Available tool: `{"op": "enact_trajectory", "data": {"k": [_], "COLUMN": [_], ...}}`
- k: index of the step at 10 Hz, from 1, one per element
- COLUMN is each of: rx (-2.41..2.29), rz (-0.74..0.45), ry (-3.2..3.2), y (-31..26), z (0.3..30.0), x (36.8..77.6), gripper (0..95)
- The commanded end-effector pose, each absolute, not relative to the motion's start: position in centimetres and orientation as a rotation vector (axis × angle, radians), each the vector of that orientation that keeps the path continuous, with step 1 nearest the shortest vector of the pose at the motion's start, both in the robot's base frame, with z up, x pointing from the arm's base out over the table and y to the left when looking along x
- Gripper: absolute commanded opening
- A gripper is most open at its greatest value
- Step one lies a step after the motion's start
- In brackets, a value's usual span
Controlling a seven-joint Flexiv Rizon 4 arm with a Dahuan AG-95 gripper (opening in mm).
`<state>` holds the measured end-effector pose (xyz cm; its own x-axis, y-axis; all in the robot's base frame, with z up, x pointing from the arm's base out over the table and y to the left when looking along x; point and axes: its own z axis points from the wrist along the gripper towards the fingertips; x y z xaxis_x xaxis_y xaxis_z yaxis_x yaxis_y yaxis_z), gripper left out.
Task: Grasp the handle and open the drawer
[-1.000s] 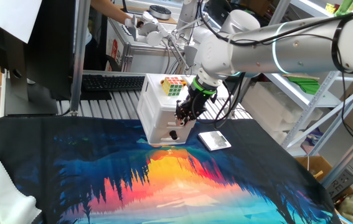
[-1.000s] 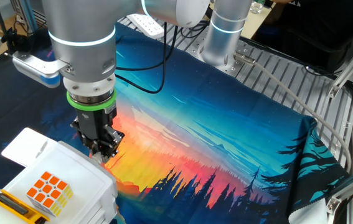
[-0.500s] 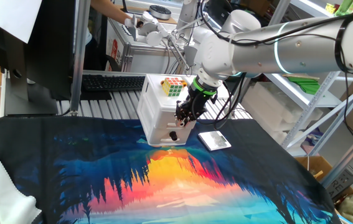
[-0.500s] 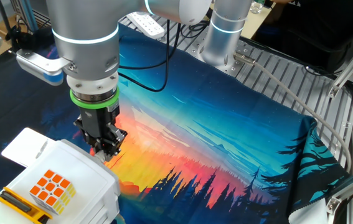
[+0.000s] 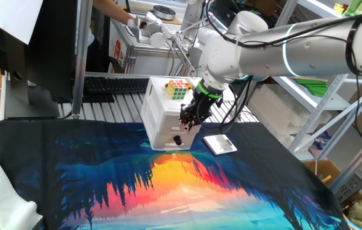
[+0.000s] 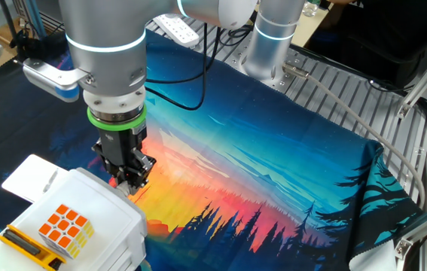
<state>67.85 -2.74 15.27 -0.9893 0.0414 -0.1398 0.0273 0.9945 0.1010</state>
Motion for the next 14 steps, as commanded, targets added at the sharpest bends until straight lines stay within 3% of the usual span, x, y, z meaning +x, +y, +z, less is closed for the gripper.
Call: {"op": "enact_trajectory", "data": {"k": [1, 14], "rx": [0.053, 0.124], "rz": [0.15, 0.163], "ry": [2.991, 2.979], "y": [-2.6, -1.3], "z": [15.4, 14.7], "x": [67.7, 65.2], "gripper": [0.0, 0.0]}}
